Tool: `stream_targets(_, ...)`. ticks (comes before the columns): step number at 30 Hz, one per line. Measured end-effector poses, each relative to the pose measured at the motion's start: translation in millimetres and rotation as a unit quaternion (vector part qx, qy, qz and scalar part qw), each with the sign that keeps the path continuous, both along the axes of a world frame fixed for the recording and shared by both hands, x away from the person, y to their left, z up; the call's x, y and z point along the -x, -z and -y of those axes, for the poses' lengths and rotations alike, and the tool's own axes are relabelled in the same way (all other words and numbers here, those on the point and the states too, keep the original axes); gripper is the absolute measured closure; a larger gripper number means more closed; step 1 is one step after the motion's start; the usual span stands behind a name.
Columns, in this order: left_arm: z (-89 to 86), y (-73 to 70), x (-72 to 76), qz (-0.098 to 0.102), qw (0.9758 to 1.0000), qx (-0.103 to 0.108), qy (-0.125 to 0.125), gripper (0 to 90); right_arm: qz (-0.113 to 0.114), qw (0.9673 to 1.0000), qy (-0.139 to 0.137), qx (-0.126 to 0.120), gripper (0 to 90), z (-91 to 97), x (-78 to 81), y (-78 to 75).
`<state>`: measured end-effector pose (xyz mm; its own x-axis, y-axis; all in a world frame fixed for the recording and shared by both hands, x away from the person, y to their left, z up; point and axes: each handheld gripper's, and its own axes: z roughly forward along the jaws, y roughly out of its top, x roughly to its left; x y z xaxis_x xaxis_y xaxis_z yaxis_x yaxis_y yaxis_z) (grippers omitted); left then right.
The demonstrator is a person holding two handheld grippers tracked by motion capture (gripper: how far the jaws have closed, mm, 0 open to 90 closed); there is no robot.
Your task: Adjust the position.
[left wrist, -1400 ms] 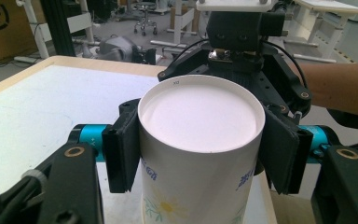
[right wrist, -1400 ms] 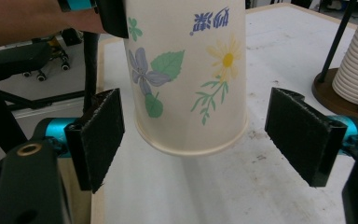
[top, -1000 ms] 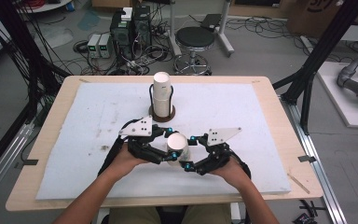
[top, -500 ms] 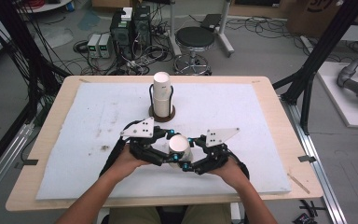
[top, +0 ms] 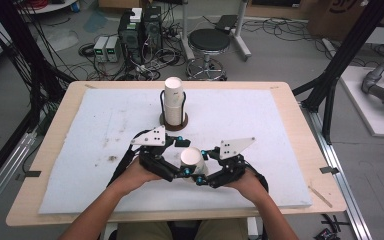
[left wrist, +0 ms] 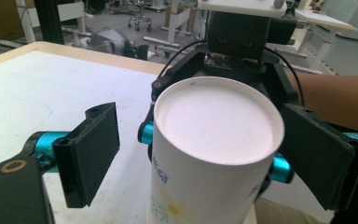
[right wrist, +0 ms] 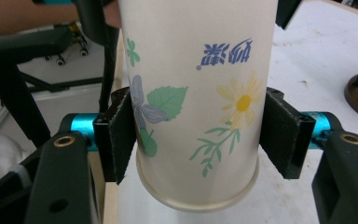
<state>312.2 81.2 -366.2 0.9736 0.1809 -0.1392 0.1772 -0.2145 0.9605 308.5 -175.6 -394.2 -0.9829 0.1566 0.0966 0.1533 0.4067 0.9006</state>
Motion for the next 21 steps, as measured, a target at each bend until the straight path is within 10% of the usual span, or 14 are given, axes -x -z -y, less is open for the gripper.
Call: stream_targets(21, -12.1, -11.7, 1.7, 0.001, 0.9983, -0.057, 0.016, 14.2, 0.024, 0.9967, -0.013, 0.076, 34.4, 2.7, -4.9, -19.6)
